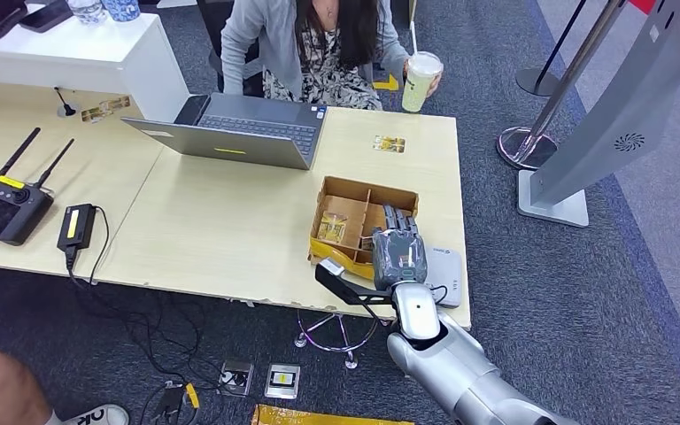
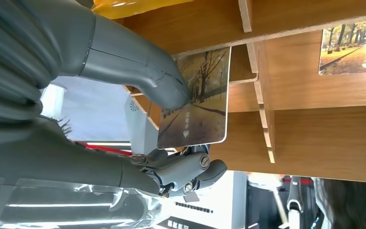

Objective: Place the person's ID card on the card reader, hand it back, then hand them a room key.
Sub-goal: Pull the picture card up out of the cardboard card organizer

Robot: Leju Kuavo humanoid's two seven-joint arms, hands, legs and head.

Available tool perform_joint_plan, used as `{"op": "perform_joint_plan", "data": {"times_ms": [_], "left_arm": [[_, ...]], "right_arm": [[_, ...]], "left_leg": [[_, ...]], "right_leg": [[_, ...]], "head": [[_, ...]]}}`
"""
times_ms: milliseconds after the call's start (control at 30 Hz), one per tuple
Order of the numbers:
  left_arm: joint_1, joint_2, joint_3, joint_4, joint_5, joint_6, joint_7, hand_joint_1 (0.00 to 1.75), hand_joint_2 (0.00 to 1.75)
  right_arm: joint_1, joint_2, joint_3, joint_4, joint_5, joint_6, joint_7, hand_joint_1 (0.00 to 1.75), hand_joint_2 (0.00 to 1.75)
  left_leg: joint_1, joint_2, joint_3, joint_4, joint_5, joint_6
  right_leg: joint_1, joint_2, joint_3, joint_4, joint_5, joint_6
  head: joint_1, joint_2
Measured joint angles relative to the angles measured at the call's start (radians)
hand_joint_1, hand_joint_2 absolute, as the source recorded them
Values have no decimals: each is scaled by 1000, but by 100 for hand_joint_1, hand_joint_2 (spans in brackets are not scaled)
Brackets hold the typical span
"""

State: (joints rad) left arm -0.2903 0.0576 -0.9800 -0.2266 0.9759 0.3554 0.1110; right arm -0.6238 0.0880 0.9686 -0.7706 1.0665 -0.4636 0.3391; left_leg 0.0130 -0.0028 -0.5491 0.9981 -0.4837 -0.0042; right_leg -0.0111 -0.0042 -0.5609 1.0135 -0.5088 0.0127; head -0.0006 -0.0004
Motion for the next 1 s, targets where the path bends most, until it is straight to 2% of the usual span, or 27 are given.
{"op": "perform_joint_plan", "data": {"times_ms": [433,667,1000], "left_arm": [[0,0,0,0,-5,0,0,0,0],[-4,-4,-7,0,-17,-7,2,0,0],[-9,-8,-25,0,-19,-9,3,0,0]], "right_arm": [[-14,8,-1,-9,27,-57,-11,175,175],[-84,19,-1,-77,134,9,-17,175,175],[-145,54,2,-112,154,16,-44,175,175]], "left_leg": [[0,0,0,0,0,0],[0,0,0,0,0,-1],[0,1,0,0,0,-1]], "right_leg": [[0,0,0,0,0,0],[0,1,0,0,1,0],[0,1,0,0,0,0]], "head": [[0,0],[0,0],[0,0]]}}
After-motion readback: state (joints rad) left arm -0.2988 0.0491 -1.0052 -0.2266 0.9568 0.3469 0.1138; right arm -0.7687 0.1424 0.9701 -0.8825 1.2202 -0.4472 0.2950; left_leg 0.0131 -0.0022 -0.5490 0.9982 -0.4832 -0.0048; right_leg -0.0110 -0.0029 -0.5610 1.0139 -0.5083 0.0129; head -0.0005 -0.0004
